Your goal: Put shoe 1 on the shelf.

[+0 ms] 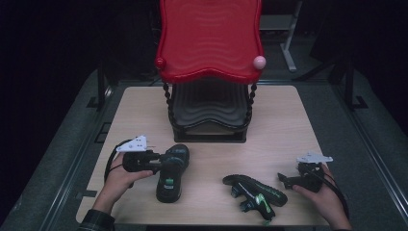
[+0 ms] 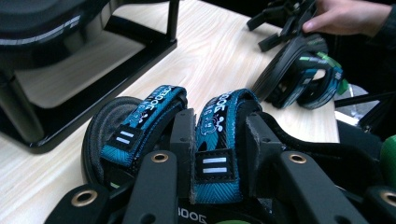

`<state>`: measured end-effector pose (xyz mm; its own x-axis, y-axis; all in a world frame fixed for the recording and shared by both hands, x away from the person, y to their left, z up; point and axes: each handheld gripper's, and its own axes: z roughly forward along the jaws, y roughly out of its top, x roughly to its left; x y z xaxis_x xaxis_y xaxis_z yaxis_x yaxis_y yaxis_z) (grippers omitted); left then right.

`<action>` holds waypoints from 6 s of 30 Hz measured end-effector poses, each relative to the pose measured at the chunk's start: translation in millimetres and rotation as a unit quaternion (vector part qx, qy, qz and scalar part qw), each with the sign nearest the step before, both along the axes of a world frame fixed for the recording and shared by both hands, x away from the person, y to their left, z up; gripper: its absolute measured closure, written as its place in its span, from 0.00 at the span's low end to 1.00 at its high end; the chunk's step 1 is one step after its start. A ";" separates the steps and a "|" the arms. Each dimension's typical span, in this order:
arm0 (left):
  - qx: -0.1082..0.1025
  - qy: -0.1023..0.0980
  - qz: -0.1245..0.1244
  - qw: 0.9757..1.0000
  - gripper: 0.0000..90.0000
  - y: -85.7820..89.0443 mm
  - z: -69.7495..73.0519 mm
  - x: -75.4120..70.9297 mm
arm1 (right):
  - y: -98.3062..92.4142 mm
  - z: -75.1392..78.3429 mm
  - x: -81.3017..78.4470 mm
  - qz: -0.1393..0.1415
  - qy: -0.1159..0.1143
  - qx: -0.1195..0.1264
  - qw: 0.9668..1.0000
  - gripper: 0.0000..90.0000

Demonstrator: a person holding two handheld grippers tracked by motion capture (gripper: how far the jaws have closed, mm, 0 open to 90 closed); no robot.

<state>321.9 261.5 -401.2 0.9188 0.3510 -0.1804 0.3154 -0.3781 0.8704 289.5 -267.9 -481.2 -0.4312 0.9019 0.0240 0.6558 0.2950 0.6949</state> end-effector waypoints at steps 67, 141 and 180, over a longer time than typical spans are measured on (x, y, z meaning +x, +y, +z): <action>-0.085 -0.115 -0.069 0.987 0.78 -56.5 238.8 26.5 | 0.1 0.1 -0.4 0.000 0.001 0.001 1.000 0.00; -0.053 -0.178 0.050 0.981 0.29 -61.6 290.9 155.7 | -1.1 0.1 -1.9 0.006 0.001 0.001 1.000 0.00; 0.004 -0.147 0.080 0.986 0.20 5.3 178.1 19.1 | -0.9 -0.1 -0.6 0.004 -0.001 0.000 1.000 0.00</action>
<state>341.1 266.8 -223.1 0.8641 0.4954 0.0886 0.1064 -0.3519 0.9300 288.9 -268.7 -481.2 -0.4385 0.8984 0.0231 0.6523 0.3005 0.6958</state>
